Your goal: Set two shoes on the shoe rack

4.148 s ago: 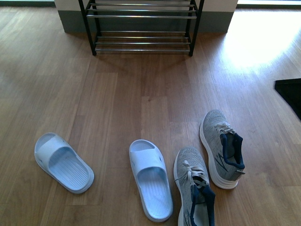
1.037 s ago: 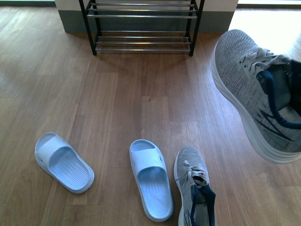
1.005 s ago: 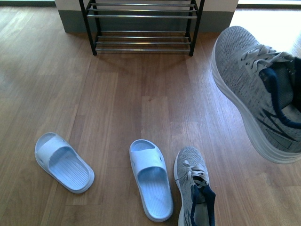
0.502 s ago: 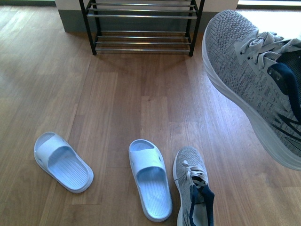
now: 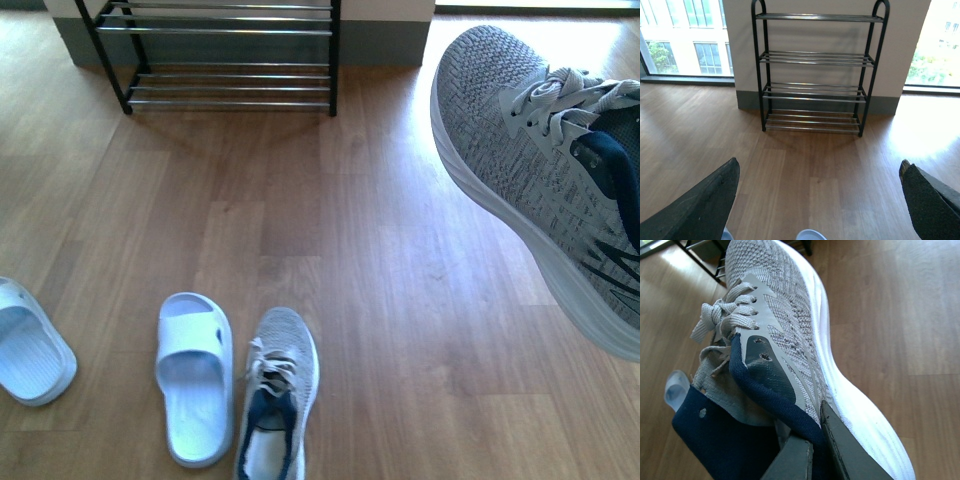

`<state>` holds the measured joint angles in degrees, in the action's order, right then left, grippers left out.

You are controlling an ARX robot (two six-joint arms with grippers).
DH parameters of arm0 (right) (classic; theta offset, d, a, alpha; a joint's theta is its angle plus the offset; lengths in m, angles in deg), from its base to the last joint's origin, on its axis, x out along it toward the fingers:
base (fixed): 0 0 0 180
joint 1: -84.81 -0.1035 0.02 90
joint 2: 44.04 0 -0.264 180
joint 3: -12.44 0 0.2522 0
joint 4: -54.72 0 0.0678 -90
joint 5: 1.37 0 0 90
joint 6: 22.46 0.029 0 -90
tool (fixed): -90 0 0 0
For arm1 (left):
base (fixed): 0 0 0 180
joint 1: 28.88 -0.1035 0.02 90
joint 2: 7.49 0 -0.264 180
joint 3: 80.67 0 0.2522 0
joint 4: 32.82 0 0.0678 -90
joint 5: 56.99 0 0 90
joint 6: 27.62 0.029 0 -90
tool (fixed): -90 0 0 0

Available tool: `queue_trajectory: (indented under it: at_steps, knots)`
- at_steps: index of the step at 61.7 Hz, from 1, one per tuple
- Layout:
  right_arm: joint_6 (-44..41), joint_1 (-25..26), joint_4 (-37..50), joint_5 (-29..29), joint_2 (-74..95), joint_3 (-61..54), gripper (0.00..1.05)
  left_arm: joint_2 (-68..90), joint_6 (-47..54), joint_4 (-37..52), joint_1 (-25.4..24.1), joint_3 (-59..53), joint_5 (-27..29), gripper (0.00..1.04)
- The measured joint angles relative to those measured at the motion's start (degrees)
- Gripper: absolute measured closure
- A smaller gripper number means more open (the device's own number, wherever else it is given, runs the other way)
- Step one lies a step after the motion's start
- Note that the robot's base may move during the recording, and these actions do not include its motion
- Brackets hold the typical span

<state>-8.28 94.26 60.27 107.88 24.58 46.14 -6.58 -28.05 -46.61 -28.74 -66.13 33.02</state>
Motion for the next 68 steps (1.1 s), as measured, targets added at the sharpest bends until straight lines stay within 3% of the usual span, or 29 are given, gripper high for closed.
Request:
queue_trajectory:
  at_steps: [38,42,45,48,55,68]
  knots:
    - [0.0,0.2,0.0,0.0,0.0,0.0,1.04,0.0,0.0,-0.1,0.0,0.0,0.0,0.09]
    - [0.0,0.2,0.0,0.0,0.0,0.0,1.04,3.5,-4.2,-7.2,3.0,2.6,8.5,0.09]
    - [0.0,0.2,0.0,0.0,0.0,0.0,1.04,12.7,-11.4,-11.5,8.7,5.7,18.6,0.09]
    - [0.0,0.2,0.0,0.1,0.0,0.0,1.04,19.7,-14.4,-9.1,12.6,6.6,21.5,0.09]
    - [0.0,0.2,0.0,0.1,0.0,0.0,1.04,37.6,-16.8,2.4,19.3,9.3,22.2,0.09]
    - [0.0,0.2,0.0,0.1,0.0,0.0,1.04,76.2,-15.6,23.1,25.6,19.3,22.5,0.09]
